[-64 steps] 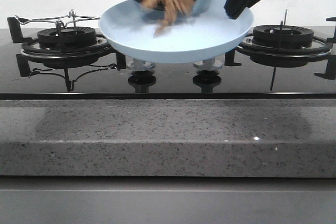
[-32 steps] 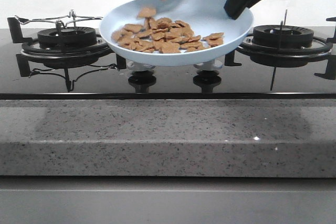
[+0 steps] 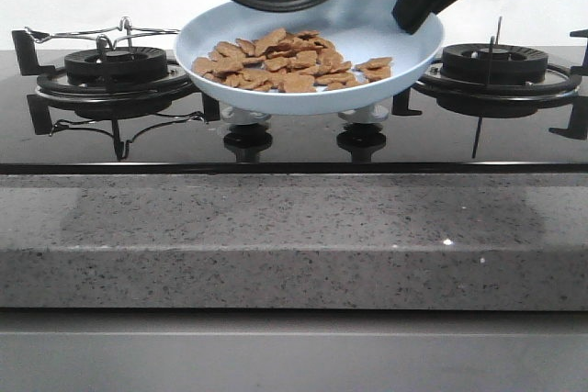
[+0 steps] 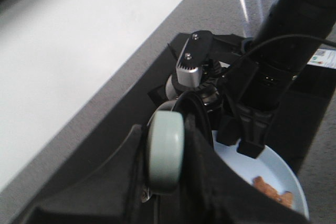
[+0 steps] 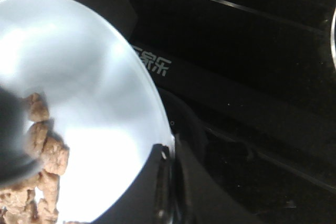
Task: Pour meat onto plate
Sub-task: 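Tilt the frying pan with the left gripper, tipping meat onto the plate, then return the frying pan to its burner with the left gripper and release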
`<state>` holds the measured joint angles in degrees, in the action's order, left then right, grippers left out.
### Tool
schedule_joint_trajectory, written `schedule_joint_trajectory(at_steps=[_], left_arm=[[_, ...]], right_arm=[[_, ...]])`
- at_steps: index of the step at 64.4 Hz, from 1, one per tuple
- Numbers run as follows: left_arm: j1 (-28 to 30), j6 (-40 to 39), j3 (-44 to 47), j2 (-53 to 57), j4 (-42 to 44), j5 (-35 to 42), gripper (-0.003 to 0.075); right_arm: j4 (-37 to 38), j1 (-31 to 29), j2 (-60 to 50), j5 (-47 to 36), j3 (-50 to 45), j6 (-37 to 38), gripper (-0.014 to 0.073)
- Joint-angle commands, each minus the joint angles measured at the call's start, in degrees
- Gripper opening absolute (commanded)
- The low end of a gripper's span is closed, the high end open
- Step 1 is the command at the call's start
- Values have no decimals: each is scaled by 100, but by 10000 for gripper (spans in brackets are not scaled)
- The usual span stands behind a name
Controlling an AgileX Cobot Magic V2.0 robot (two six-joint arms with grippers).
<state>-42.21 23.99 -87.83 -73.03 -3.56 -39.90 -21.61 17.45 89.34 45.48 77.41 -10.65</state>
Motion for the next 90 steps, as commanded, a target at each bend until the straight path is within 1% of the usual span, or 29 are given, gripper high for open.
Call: schedule_joint_trajectory(at_steps=[1,5,8,12,16,19,20,23,24,27,31,34,40,49,54,64,70,78,90], left_arm=[[356,-70,-188,368,-529,493,-20],[689,-70,-138,458,-1000,610,-20],[1064,-70,-98,498,-1445,725,-20],[1588,-26,-72,498,-2257,768,-20],[2260,25,-29,442,-3006,664,-20],[2731,160,52,355,-3790,561,-20],[2968,272,78,329,-4049,517,-20],[3437,578,174,229,-4883,348,-20],[3592,692,224,172,-5307,227,-20],[4124,1073,324,28,-6152,-64,-20],[4684,1327,479,-226,-7234,-506,-20],[5094,1363,590,-438,-7850,-753,-20],[5677,1363,707,-846,-8536,-1010,-20],[6170,1363,723,-1487,-9244,-1320,-20],[6243,1363,723,-1836,-9553,-1466,-20],[6267,1311,723,-2487,-9838,-1682,-20],[6267,1297,723,-2761,-9893,-1843,-20],[6291,1297,723,-2991,-9829,-1831,-20],[6291,1297,723,-3122,-9578,-1550,-20]], right_arm=[[-191,-2,-219,-252,158,-41,-63],[-191,-2,-219,-253,158,-41,-63],[-191,-2,-219,-253,158,-41,-63],[-191,-2,-219,-253,158,-41,-63],[-191,-2,-219,-253,158,-41,-63],[-191,-2,-219,-253,158,-41,-63],[-191,-2,-219,-253,158,-41,-63],[-191,-2,-219,-253,158,-41,-63],[-191,-2,-219,-253,158,-41,-63],[-191,-2,-219,-253,158,-41,-63],[-191,-2,-219,-253,158,-41,-63],[-191,-2,-219,-253,158,-41,-63],[-191,-2,-219,-253,158,-41,-63],[-191,-2,-219,-253,158,-41,-63],[-191,-2,-219,-253,158,-41,-63],[-191,-2,-219,-258,158,-41,-63],[-191,-2,-219,-252,158,-41,-63],[-191,-2,-219,-253,158,-41,-63],[-191,-2,-219,-253,158,-41,-63]])
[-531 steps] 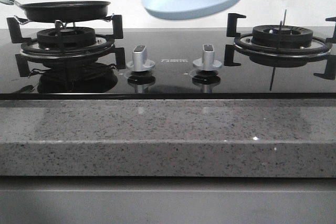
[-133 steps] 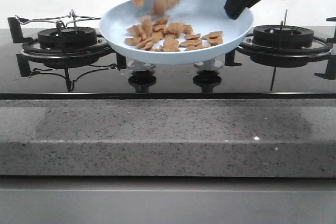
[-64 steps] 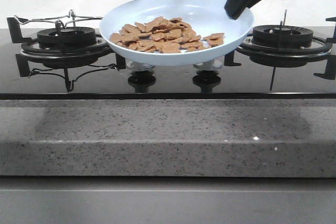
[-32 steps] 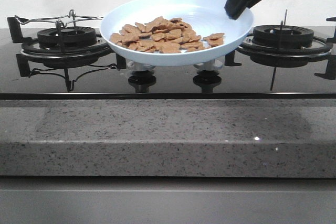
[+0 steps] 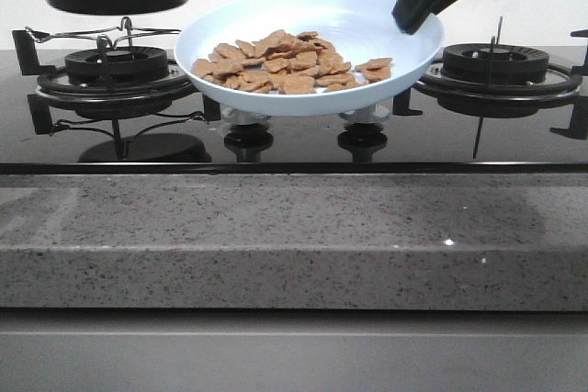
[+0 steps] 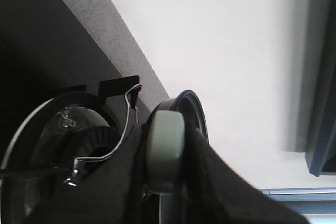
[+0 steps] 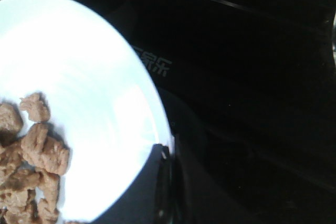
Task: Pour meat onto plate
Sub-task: 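Return the frying pan to its burner with the left gripper and release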
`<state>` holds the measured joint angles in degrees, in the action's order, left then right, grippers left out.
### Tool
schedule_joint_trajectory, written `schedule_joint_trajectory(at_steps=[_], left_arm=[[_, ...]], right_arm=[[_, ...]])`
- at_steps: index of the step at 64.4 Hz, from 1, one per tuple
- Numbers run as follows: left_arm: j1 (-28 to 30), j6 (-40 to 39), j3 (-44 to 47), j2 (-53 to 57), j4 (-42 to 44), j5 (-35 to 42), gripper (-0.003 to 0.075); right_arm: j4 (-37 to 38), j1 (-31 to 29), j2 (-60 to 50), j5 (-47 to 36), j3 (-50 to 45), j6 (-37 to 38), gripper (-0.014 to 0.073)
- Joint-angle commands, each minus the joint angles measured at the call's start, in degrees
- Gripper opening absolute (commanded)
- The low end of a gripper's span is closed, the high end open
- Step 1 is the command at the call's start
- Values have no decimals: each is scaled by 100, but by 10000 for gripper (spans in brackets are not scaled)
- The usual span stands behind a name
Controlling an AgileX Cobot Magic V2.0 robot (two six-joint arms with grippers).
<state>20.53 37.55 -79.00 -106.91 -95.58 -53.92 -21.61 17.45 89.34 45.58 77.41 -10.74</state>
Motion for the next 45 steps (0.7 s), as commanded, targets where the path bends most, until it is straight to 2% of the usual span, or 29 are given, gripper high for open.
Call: schedule_joint_trajectory(at_steps=[1,15,22,31,40,45], left_arm=[[16,-60,-160,266,-350,-124,-20],[16,-74,-160,266,19,81,-16],[16,-83,-160,266,273,181,45],[16,-83,-160,266,457,131,236],[16,-83,-160,276,651,41,493],[16,-83,-182,276,817,-182,600]], right_arm=[[-191,-2,-219,-263,158,-32,-63],[-191,-2,-219,-263,158,-32,-63],[-191,-2,-219,-263,158,-32,-63],[-191,-2,-219,-263,158,-32,-63],[-191,-2,-219,-263,158,-32,-63],[-191,-2,-219,-263,158,-32,-63]])
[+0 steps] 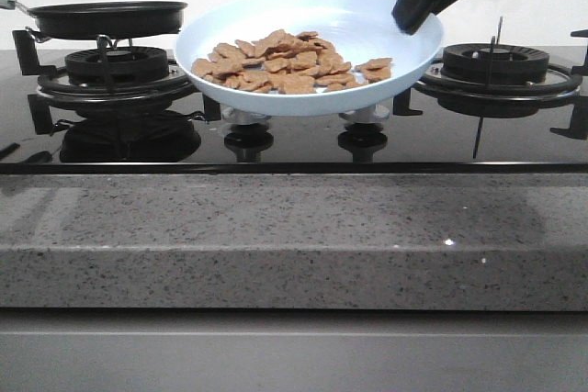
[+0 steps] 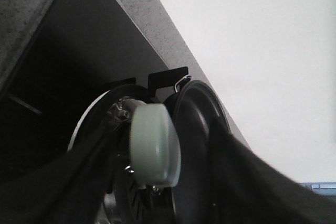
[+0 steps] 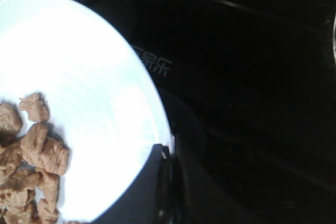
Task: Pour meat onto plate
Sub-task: 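Return the frying pan to its burner with the left gripper and release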
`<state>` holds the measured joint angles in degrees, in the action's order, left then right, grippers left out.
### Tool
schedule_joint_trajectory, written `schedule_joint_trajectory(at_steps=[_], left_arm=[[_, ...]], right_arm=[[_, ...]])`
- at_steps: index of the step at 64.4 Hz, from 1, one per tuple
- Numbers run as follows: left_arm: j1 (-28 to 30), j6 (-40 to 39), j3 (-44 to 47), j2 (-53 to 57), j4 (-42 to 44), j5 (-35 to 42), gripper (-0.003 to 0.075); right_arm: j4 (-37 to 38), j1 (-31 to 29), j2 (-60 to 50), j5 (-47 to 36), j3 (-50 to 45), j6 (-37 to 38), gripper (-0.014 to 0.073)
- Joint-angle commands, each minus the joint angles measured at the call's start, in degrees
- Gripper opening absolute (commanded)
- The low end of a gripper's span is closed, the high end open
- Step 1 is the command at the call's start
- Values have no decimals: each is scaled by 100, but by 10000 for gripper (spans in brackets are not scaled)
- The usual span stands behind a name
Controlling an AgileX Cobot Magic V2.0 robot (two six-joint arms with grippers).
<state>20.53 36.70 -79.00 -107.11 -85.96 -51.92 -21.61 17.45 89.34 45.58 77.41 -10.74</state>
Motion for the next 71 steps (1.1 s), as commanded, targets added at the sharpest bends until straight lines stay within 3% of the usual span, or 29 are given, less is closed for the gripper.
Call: schedule_joint_trajectory(at_steps=[1,19,25,35,49,62,71], left_arm=[[16,2,-179,296,-116,-400,613],[16,2,-179,345,635,-1153,614],[16,2,-179,358,867,-1456,568],[16,-94,-179,358,1026,-1975,365],[16,-94,-127,550,1255,-2071,-21],[-92,85,45,1059,1319,-1958,-20],[-535,263,372,1770,1826,-1250,-20]], right_arm=[[-191,-2,-219,-263,158,-32,-63],[-191,-2,-219,-263,158,-32,-63],[-191,-2,-219,-263,158,-32,-63],[-191,-2,-219,-263,158,-32,-63],[-191,-2,-219,-263,158,-32,-63],[-191,-2,-219,-267,158,-32,-63],[-191,-2,-219,-262,158,-32,-63]])
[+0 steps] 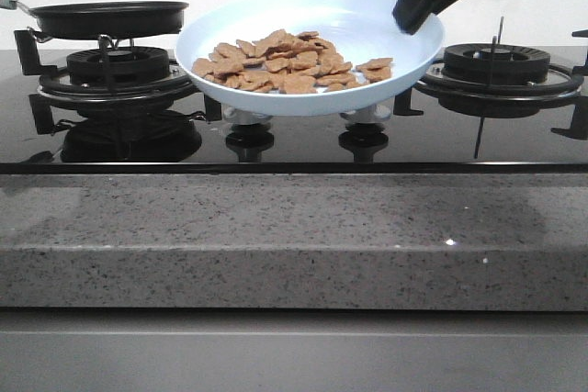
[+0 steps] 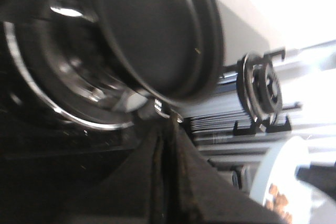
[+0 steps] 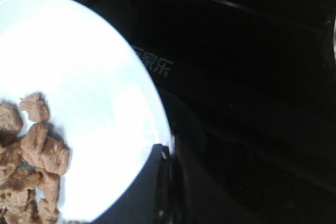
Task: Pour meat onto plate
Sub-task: 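Return the frying pan to its burner with the left gripper and release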
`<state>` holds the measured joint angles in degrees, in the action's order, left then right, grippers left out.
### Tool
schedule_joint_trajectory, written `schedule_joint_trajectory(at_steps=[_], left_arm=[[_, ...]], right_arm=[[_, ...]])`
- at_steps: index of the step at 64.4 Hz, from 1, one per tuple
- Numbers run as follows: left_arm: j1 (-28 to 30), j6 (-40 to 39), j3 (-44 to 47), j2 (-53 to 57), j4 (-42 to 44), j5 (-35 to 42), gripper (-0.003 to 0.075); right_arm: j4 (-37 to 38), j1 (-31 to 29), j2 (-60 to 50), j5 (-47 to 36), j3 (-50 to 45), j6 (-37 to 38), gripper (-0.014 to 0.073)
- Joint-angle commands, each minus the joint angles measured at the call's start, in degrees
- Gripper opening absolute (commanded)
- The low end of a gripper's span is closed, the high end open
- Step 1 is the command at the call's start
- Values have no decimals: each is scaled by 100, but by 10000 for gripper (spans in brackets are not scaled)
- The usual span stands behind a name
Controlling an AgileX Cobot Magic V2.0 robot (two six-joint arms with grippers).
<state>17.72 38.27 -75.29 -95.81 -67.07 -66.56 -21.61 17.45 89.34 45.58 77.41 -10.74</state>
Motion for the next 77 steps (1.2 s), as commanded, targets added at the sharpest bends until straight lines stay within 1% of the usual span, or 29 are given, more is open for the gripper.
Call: schedule_joint_trajectory(at_steps=[1,7,8,13,16,21,28,34,40,48,57,65,77], left_arm=[[-317,106,62,737,42,407,-20],[-821,58,365,1433,945,1375,-20],[-909,24,455,1544,1098,1635,-20],[-1447,-314,843,2214,2007,2563,-20],[-1747,-477,1073,2582,2490,2966,-20],[-2170,-876,1454,3121,3153,3405,-20],[-2630,-1477,2011,3789,4038,3743,-21],[-2901,-1976,2573,4403,4830,4060,-21],[-2995,-2387,3134,4939,5371,4422,-21],[-2974,-2676,3768,5681,5731,4592,-21],[-2961,-2692,4162,6237,5777,4592,-20],[-2961,-2692,4344,6431,5767,4592,-20],[-2961,-2692,4344,6418,5640,4625,-20]], right_arm=[[-191,-2,-219,-262,158,-32,-63],[-191,-2,-219,-262,158,-32,-63],[-191,-2,-219,-262,158,-32,-63],[-191,-2,-219,-262,158,-32,-63],[-191,-2,-219,-262,158,-32,-63],[-191,-2,-219,-262,158,-32,-63],[-191,-2,-219,-262,158,-32,-63],[-191,-2,-219,-262,158,-32,-63],[-191,-2,-219,-262,158,-32,-63],[-191,-2,-219,-262,158,-32,-63],[-191,-2,-219,-262,158,-32,-63],[-191,-2,-219,-267,158,-32,-63],[-191,-2,-202,-281,158,-32,-63]])
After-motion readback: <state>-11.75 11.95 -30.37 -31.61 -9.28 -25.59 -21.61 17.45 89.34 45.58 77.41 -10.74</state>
